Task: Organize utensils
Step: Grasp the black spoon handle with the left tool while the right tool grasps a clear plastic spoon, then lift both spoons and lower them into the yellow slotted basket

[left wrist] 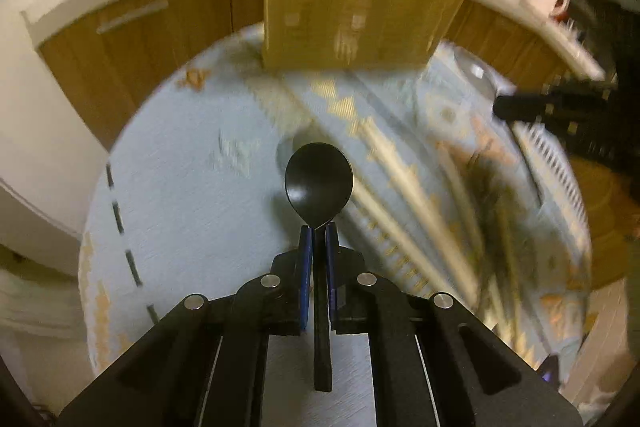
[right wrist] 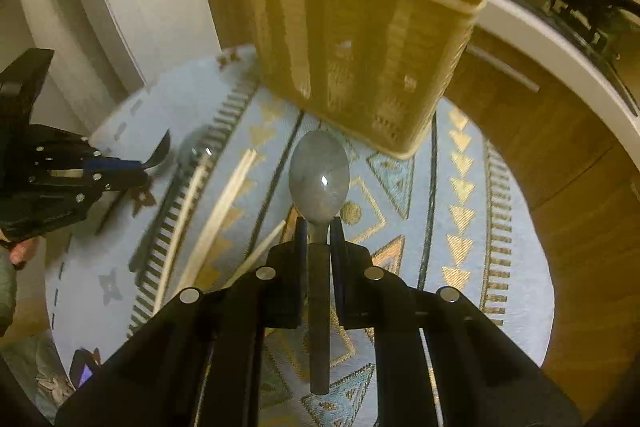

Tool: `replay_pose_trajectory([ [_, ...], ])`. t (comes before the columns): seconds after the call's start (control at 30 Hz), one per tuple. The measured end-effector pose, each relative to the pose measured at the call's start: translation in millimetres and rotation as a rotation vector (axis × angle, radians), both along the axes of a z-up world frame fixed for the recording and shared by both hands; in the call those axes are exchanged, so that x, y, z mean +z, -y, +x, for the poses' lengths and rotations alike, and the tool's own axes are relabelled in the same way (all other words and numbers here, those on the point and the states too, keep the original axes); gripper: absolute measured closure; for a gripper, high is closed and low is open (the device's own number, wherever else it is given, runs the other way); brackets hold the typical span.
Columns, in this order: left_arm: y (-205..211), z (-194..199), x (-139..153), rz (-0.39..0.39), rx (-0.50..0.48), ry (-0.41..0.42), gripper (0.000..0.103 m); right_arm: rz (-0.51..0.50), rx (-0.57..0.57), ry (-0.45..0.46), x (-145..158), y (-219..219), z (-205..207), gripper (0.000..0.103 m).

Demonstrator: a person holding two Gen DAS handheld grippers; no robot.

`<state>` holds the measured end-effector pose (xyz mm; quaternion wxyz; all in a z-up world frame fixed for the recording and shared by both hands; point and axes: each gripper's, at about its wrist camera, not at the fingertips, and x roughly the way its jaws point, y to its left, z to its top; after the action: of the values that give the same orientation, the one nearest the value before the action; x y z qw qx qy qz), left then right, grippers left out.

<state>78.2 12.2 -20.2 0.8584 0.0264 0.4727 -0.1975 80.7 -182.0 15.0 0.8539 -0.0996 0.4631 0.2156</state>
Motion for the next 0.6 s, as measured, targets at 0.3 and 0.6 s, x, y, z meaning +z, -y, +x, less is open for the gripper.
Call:
replay_pose_trajectory([
  [0.3, 10, 10, 87, -0.221, 0.039, 0.336, 0.098, 0.269, -0.014, 0.236, 69, 13, -23, 0.094],
  [0.6, 35, 68, 149, -0.313, 0.091, 0.599, 0.098, 0.387, -0.217, 0.474, 137, 26, 20, 0.094],
])
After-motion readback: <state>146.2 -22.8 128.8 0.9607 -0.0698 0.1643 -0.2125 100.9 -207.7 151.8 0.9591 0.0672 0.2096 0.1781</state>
